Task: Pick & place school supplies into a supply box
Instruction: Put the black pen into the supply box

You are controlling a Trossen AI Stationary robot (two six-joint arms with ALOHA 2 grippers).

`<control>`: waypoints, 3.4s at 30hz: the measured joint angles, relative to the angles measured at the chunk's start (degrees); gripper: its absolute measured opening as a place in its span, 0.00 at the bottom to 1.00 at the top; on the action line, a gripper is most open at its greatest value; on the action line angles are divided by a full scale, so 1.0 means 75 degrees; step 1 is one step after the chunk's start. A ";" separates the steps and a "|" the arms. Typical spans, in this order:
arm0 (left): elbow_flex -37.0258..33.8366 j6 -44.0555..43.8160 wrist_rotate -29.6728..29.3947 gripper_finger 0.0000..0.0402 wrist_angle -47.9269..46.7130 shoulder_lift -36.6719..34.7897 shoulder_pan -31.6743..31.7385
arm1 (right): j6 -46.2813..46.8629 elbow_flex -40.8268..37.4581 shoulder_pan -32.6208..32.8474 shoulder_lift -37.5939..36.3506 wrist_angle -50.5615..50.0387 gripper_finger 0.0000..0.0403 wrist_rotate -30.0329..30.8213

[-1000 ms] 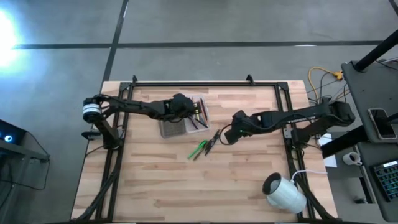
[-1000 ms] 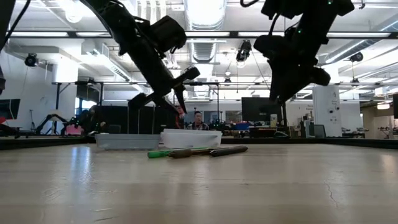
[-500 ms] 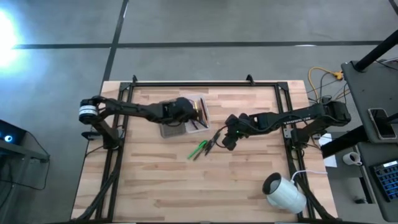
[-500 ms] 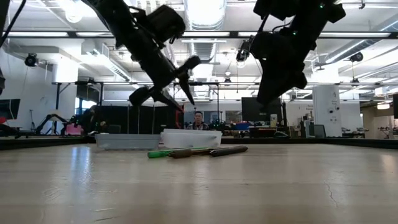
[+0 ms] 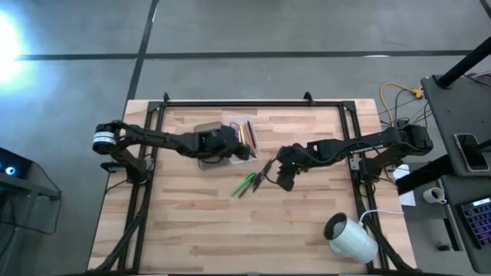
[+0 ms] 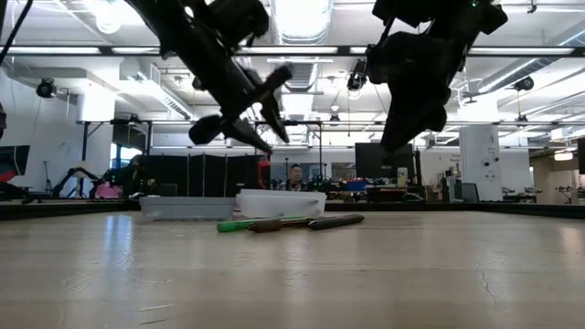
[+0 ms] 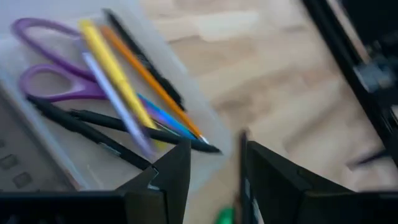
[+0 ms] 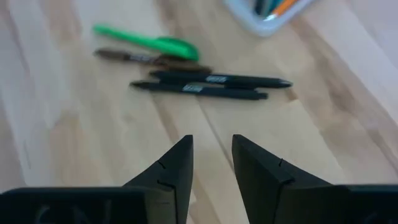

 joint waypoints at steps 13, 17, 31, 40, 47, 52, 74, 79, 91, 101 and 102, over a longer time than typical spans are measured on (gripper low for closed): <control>0.0000 0.0758 0.0006 0.35 -0.0097 -0.0569 -0.1352 | -0.4152 0.0029 0.0302 0.0443 -0.0040 0.32 -0.0468; 0.0003 0.0561 0.0002 0.35 -0.0191 -0.0586 -0.1630 | -0.5067 0.0308 0.0398 0.1206 -0.0361 0.40 -0.0336; 0.0003 -0.0333 -0.1150 0.35 -0.0908 -0.1110 -0.2555 | -0.6155 0.2299 0.0378 0.2960 -0.1284 0.47 0.0136; 0.0006 -0.0369 -0.1590 0.35 -0.0880 -0.1303 -0.2804 | -0.6532 0.2263 0.0378 0.3346 -0.1221 0.42 -0.0088; 0.0006 -0.0360 -0.1716 0.35 -0.0894 -0.1356 -0.2922 | -0.6709 0.2296 0.0363 0.3369 -0.0983 0.40 -0.0081; 0.0006 -0.0360 -0.1761 0.35 -0.0894 -0.1358 -0.2947 | -0.7063 0.2259 0.0337 0.3486 -0.0766 0.38 -0.0078; 0.0006 -0.0468 -0.1761 0.35 -0.0900 -0.1358 -0.3013 | -0.6864 0.2984 0.0219 0.3852 -0.0966 0.35 -0.0081; 0.0006 -0.0468 -0.1758 0.35 -0.0903 -0.1352 -0.3013 | -0.6905 0.2949 0.0056 0.3867 -0.0913 0.34 -0.0086; 0.0006 -0.0468 -0.1758 0.35 -0.0911 -0.1347 -0.3013 | -0.6596 0.2749 -0.0096 0.3867 -0.0810 0.32 -0.0366; 0.0006 -0.0469 -0.1758 0.35 -0.0909 -0.1344 -0.3014 | -0.6451 0.2439 -0.0086 0.3847 -0.0673 0.31 -0.0344; 0.0006 -0.0471 -0.1758 0.35 -0.0909 -0.1342 -0.3014 | -0.6448 0.2433 -0.0088 0.3847 -0.0625 0.31 -0.0335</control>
